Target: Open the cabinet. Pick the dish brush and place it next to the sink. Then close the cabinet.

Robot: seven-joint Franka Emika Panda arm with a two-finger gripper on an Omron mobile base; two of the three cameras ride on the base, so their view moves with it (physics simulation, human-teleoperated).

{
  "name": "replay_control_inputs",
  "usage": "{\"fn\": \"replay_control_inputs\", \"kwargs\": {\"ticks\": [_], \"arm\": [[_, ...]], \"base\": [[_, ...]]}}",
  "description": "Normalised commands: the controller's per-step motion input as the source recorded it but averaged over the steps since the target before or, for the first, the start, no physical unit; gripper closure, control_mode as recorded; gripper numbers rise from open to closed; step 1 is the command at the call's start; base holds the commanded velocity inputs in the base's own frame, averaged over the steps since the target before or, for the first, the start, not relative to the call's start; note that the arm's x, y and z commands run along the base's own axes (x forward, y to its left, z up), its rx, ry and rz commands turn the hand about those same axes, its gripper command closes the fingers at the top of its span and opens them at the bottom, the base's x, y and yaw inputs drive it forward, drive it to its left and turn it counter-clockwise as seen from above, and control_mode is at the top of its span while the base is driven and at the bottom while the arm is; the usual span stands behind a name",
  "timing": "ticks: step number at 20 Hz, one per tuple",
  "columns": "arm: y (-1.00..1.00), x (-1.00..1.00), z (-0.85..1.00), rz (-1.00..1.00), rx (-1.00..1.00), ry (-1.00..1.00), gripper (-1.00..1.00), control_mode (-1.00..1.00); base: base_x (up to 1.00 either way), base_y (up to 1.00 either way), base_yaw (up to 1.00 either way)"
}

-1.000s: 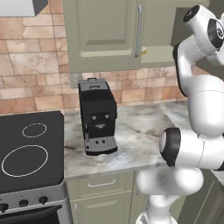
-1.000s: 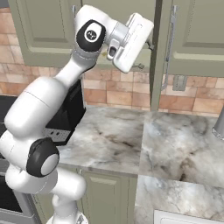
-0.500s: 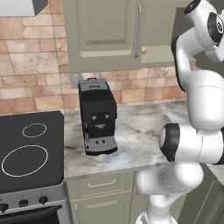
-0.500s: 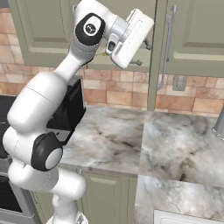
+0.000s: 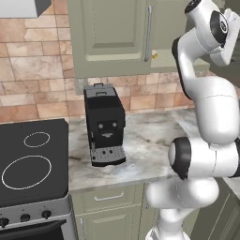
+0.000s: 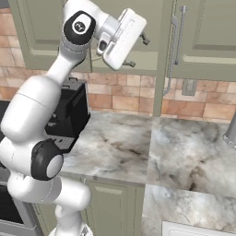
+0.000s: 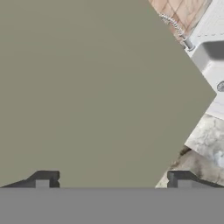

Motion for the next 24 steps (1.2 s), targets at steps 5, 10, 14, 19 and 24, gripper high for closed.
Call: {"fn": "replay_control_inputs", "kwargs": {"ticks": [5,10,14,19,24], "arm": [[0.44,-0.12,0.11,0.22,-0.02,0.12,-1.0,-1.0],[0.42,-0.23,0.02,0.33,-0.04,0.11,-1.0,-1.0],[0.42,-0.25,0.0,0.54,-0.03,0.09,-1.0,-1.0],[0.41,-0.13,0.0,0.56,-0.02,0.06,-1.0,-1.0],[0.41,-0.08,0.0,0.51,-0.01,0.12,-1.0,-1.0]], "base": [[0.0,0.0,0.0],[0.0,0.0,0.0],[0.0,0.0,0.0],[0.0,0.0,0.0],[0.0,0.0,0.0]]}}
